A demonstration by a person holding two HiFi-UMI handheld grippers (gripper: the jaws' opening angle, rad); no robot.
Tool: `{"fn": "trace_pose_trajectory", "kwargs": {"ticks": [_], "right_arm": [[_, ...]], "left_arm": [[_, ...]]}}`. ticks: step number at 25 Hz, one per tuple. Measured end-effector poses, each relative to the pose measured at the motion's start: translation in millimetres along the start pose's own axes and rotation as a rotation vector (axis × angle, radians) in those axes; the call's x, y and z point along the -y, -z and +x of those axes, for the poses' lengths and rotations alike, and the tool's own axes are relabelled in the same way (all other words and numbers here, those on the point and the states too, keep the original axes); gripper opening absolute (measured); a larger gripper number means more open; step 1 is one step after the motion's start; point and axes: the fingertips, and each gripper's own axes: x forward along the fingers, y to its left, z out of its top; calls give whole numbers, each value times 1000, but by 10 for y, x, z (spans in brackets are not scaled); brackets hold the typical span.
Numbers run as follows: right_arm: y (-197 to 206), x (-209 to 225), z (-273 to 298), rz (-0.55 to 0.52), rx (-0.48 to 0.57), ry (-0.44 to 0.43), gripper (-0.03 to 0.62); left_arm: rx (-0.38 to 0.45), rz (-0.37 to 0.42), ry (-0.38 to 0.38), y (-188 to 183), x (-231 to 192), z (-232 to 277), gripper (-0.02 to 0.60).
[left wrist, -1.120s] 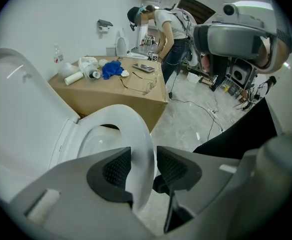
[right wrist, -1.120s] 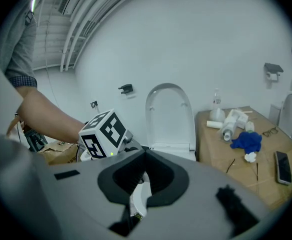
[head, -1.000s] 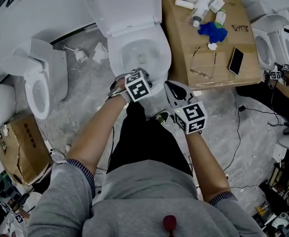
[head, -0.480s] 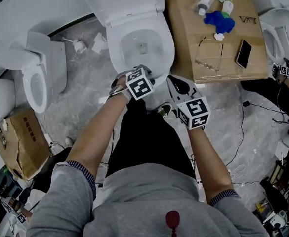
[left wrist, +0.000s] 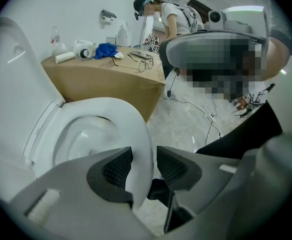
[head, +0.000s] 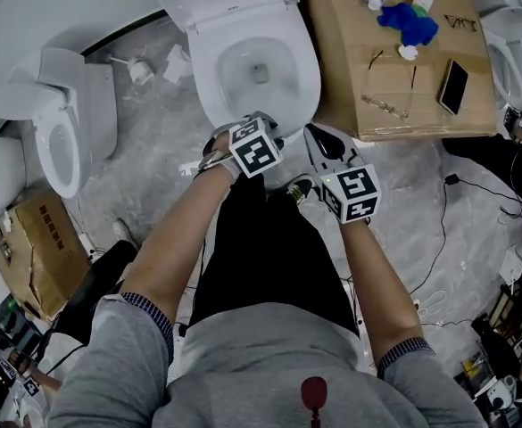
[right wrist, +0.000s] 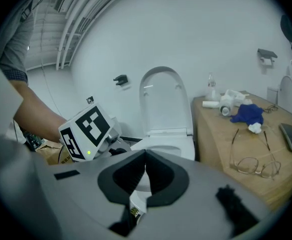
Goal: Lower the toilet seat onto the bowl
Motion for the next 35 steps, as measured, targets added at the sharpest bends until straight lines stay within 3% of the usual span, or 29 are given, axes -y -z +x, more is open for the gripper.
{"fn": "trace_pose_trajectory", "kwargs": {"ticks": [18,35], "right_arm": [[684,88,278,41,-35,0,14],[1152,230,522,91,-58,9,14]], "left_arm": [[27,-58,26,193,76,518,172],[2,-98,70,462,48,1053,172]]}}
